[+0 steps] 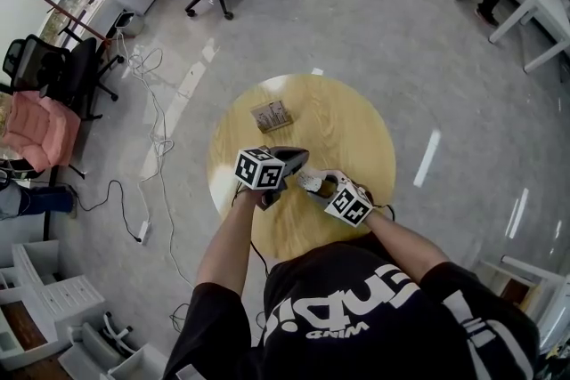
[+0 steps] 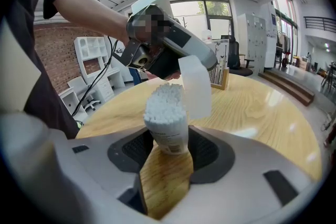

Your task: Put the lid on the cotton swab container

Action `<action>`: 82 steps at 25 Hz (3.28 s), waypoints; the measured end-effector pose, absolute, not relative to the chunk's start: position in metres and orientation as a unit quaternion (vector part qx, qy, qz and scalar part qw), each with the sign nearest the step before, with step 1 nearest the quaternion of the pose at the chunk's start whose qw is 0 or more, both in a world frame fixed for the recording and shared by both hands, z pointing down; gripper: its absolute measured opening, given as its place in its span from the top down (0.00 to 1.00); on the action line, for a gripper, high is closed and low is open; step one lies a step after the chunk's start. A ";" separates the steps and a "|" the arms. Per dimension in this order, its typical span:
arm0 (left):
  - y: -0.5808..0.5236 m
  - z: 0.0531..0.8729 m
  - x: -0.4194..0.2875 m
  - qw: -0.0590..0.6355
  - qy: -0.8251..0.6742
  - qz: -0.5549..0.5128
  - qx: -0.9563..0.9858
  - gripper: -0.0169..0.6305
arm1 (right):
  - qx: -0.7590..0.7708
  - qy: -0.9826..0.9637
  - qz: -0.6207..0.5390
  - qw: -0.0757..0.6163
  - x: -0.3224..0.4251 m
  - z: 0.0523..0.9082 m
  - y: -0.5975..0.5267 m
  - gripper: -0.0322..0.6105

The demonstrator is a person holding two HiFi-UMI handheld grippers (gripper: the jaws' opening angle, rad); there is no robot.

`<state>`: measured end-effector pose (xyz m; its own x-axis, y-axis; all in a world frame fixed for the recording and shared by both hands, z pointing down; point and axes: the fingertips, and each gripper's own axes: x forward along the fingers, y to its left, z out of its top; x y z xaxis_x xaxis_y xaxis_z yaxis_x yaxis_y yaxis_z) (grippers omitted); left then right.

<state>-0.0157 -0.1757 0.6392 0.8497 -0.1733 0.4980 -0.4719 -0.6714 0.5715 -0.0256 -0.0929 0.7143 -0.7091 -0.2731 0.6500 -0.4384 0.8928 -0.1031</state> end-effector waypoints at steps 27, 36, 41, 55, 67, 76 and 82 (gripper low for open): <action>-0.130 0.623 -0.031 0.291 -0.269 0.241 0.886 0.96 | 0.198 -0.916 0.137 0.322 -0.029 0.715 -0.096 0.64; -0.121 0.636 -0.036 0.300 -0.283 0.242 0.878 0.96 | 0.201 -0.916 0.146 0.315 -0.034 0.718 -0.096 0.64; -0.121 0.636 -0.039 0.302 -0.289 0.242 0.876 0.96 | 0.201 -0.916 0.151 0.312 -0.036 0.714 -0.096 0.64; -0.116 0.636 -0.035 0.284 -0.292 0.248 0.879 0.96 | 0.200 -0.916 0.154 0.311 -0.035 0.713 -0.094 0.64; -0.115 0.636 -0.033 0.268 -0.295 0.252 0.882 0.96 | 0.200 -0.915 0.155 0.314 -0.034 0.713 -0.094 0.64; -0.112 0.641 -0.033 0.276 -0.306 0.244 0.878 0.96 | 0.198 -0.912 0.160 0.320 -0.032 0.713 -0.090 0.64; -0.115 0.641 -0.034 0.277 -0.312 0.239 0.877 0.96 | 0.203 -0.914 0.147 0.319 -0.014 0.695 -0.087 0.64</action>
<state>-0.0336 -0.1155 0.6410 0.6907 -0.4149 0.5922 -0.6800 -0.6512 0.3368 -0.0139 -0.0873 0.6946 -0.7136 -0.2777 0.6432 -0.4654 0.8741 -0.1390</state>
